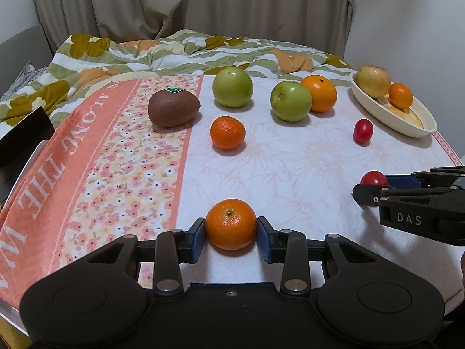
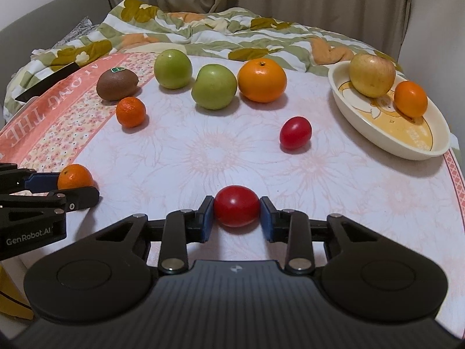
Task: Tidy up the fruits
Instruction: 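Grasp the small tangerine with the left tool while the right tool grasps a red cherry tomato, then carry the tangerine in the left tool while the right tool carries the tomato to the bowl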
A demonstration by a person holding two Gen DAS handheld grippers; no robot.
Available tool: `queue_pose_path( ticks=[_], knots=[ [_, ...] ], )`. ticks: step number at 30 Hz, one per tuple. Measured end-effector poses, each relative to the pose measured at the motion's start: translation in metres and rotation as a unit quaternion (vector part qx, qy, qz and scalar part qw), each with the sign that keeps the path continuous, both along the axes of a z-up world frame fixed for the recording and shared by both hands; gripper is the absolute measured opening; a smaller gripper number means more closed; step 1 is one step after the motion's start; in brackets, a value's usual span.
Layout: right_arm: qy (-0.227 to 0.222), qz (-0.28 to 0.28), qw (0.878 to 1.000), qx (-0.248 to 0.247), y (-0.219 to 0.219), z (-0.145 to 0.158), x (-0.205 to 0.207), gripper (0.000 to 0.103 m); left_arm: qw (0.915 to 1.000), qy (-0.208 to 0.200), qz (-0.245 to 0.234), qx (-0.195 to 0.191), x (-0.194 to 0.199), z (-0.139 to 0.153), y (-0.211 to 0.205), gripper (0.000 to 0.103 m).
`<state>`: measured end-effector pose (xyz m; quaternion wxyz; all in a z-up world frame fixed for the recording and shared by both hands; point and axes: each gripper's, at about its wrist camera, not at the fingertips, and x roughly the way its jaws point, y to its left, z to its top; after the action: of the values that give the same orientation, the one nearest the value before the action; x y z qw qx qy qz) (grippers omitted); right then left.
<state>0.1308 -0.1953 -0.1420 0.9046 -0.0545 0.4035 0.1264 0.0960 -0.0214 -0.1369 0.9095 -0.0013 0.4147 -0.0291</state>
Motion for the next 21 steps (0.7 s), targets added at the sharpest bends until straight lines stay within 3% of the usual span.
queue_pose_path(
  ticks=[6,21],
  knots=[
    [-0.002,-0.003,1.0,0.002,0.002,0.012,-0.006,0.048,1.0,-0.004,0.0,-0.006,-0.004,0.011,0.003,0.041],
    [-0.007,-0.036,0.999,0.038,-0.017,0.078,-0.031,0.048,0.9981,-0.037,-0.047,-0.015,-0.014,0.072,-0.014,0.041]
  ],
)
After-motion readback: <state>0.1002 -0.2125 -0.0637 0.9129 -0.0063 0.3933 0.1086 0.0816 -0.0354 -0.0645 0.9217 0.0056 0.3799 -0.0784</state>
